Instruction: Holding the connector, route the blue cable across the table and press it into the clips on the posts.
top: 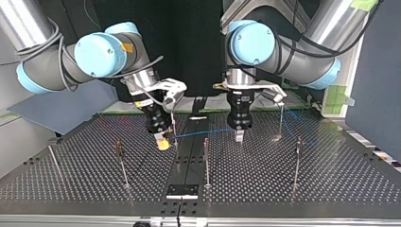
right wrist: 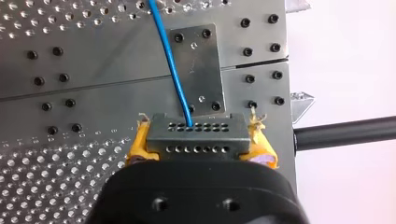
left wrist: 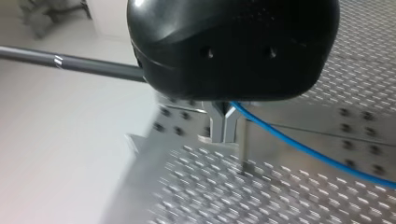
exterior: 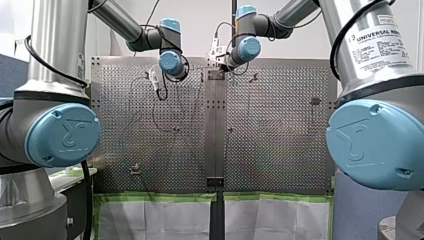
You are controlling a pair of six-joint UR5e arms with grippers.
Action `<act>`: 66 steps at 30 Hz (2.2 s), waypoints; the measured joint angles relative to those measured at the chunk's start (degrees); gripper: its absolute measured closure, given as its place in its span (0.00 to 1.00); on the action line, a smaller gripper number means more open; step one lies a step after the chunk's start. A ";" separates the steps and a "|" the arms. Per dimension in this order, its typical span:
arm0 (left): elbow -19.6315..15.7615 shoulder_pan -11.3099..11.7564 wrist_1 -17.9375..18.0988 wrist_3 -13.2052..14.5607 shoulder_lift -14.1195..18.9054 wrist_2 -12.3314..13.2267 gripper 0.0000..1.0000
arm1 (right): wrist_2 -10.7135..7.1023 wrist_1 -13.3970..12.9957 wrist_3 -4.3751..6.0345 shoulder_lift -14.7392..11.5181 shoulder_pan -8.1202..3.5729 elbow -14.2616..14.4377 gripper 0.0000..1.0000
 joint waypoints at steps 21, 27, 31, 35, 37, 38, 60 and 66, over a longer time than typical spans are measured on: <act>4.02 1.08 2.75 -0.32 -7.35 6.17 1.00 | -1.23 -0.46 0.18 1.93 -2.07 0.38 1.00; 6.85 1.73 1.95 -0.15 -8.71 6.59 1.00 | -2.06 -0.55 0.40 2.07 -3.06 -0.28 1.00; 9.27 2.00 0.84 0.09 -10.49 6.93 1.00 | -2.37 -0.59 0.44 2.21 -3.61 -0.74 1.00; 11.67 2.24 0.30 0.34 -12.76 7.01 1.00 | -2.54 -0.63 0.58 2.81 -4.22 -1.29 1.00; 13.04 2.48 0.20 0.39 -14.11 7.02 1.00 | -2.67 -0.64 0.63 3.29 -4.53 -1.58 1.00; 13.58 2.61 0.16 0.40 -14.67 7.04 1.00 | -2.72 -0.64 0.65 3.51 -4.68 -1.74 1.00; 15.89 5.08 -1.72 0.21 -16.62 7.87 0.24 | -4.11 -0.83 1.32 6.41 -7.78 -5.32 1.00; 15.89 4.74 -3.68 0.14 -16.58 7.68 0.00 | -4.16 -0.83 1.32 6.41 -7.95 -5.33 1.00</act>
